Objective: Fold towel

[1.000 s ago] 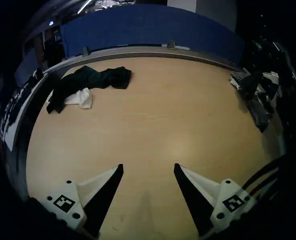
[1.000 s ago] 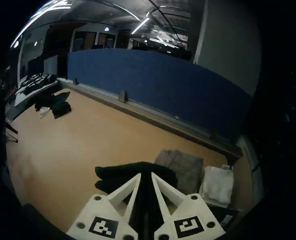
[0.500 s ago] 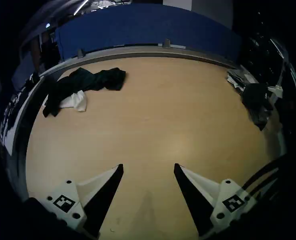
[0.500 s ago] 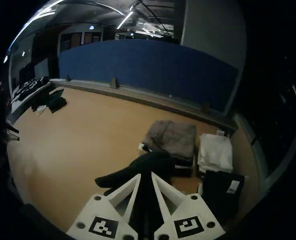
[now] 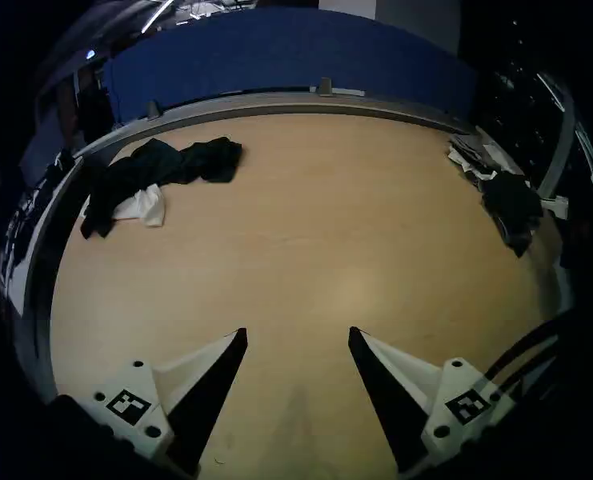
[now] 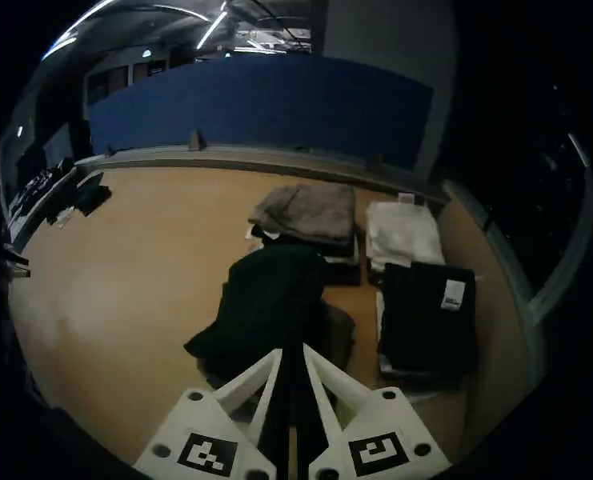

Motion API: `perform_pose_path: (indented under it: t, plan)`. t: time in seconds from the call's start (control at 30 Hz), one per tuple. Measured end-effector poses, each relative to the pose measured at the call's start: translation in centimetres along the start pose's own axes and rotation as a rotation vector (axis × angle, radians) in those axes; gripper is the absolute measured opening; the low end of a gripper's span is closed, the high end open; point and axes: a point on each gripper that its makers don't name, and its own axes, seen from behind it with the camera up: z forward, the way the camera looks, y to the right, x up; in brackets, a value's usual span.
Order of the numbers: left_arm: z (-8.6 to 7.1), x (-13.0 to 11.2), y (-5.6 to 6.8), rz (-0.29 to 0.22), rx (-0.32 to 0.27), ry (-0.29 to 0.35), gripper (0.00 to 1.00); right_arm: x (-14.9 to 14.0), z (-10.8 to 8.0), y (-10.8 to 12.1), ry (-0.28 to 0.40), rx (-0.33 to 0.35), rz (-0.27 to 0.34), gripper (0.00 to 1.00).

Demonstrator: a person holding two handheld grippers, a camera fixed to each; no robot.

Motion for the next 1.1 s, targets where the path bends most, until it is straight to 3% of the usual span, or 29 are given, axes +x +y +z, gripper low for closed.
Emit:
perform_pose_path:
  t: [0.77, 1.1]
  plan:
    - [-0.4, -0.6, 0.0, 0.013, 0.007, -0.008, 0.94, -9.6, 2.0, 2.1, -0.154, -0.09, 0.123, 0.02]
    - [-0.6, -0.9, -0.1, 0.011, 0.008, -0.009, 0.94, -10.3, 2.4, 2.1, -0.177, -0.101, 0.131, 0.02]
